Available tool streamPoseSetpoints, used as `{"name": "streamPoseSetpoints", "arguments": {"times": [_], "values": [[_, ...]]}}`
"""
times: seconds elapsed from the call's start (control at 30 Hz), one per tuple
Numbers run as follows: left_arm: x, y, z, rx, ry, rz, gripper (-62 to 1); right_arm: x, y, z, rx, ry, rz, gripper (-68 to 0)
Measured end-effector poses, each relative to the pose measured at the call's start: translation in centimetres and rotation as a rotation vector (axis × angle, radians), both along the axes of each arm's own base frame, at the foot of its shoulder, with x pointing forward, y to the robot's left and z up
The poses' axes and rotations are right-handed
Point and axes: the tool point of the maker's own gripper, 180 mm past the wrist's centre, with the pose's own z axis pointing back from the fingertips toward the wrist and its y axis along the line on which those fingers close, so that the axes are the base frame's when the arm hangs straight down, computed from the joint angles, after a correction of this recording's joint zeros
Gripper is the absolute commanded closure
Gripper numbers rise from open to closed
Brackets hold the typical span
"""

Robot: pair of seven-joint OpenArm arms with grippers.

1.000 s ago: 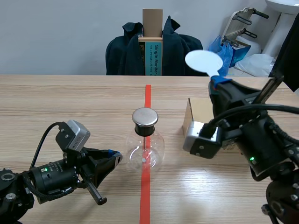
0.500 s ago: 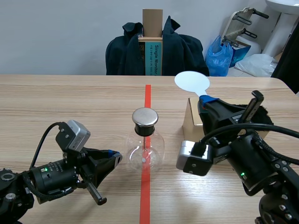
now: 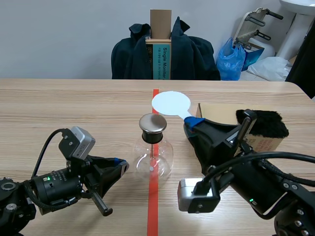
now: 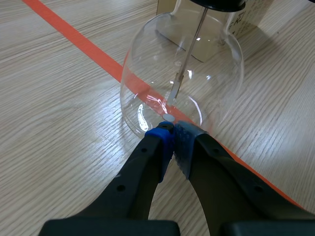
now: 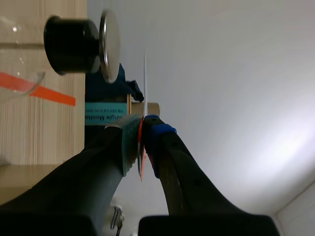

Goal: Do the electroscope experiment.
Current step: 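Move the plate toward and away from the electroscope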

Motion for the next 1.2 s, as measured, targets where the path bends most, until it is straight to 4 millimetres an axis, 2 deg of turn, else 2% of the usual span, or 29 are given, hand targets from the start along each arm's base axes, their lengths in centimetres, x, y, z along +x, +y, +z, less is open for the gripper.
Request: {"name": "streamPoseSetpoints", "arguments": {"times": [0.47, 0.8, 0.97, 1.2], "values": [[0.0, 0.0, 0.0, 0.0, 0.0, 0.0, -1.9, -1.8, 1.5, -0.1, -0.009, -0.002, 0.129, -0.8], [0.0, 0.0, 0.0, 0.0, 0.0, 0.0, -1.9, -1.7, 1.4, -0.1, -0.009, -0.002, 0.122, -0.8], [0.0, 0.0, 0.0, 0.0, 0.0, 0.0, -1.9, -0.2, 0.2, 0.0, -0.002, 0.0, 0.013, -0.8], [0.0, 0.0, 0.0, 0.0, 0.0, 0.0, -1.9, 1.7, -2.6, -0.3, 0.01, 0.019, -0.189, -0.8]]}}
